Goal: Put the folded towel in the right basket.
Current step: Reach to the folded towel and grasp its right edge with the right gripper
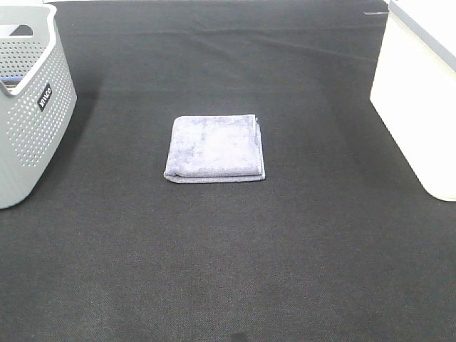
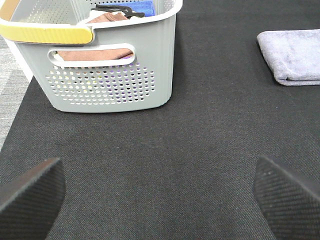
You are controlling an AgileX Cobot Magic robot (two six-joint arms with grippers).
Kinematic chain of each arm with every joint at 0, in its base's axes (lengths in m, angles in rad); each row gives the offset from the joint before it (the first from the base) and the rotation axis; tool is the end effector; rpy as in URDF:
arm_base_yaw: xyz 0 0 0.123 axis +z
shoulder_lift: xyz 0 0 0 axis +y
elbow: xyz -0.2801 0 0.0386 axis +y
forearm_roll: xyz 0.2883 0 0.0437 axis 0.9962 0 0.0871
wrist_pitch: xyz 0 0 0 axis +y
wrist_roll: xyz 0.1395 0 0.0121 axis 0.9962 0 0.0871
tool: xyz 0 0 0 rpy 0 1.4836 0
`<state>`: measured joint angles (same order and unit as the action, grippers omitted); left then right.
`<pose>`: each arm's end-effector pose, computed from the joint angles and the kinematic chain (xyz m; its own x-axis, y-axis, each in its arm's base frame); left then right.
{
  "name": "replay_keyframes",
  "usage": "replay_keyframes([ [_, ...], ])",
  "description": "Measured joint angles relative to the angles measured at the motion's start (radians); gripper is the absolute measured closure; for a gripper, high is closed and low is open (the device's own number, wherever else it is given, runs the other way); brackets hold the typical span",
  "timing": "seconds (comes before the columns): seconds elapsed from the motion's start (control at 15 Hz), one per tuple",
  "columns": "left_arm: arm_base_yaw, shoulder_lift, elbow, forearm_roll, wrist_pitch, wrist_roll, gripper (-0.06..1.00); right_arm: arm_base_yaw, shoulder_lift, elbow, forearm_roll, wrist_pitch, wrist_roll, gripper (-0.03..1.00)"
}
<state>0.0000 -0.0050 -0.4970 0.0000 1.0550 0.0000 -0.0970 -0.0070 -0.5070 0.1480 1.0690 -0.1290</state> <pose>0.0765 0.0000 0.2743 -0.4491 0.0000 -0.8935 0.0000 1.0000 0.0000 0.0748 0.0109 0.2773 -0.4428 -0.0141 -0.8965 -0.0446 0.9990 0.0063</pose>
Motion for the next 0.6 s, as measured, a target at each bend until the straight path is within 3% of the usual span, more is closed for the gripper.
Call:
replay_keyframes([
  [0.6,0.000,0.000,0.000,0.000,0.000,0.000,-0.03,0.000,0.000,0.000,0.000,0.000,0.000,0.13],
])
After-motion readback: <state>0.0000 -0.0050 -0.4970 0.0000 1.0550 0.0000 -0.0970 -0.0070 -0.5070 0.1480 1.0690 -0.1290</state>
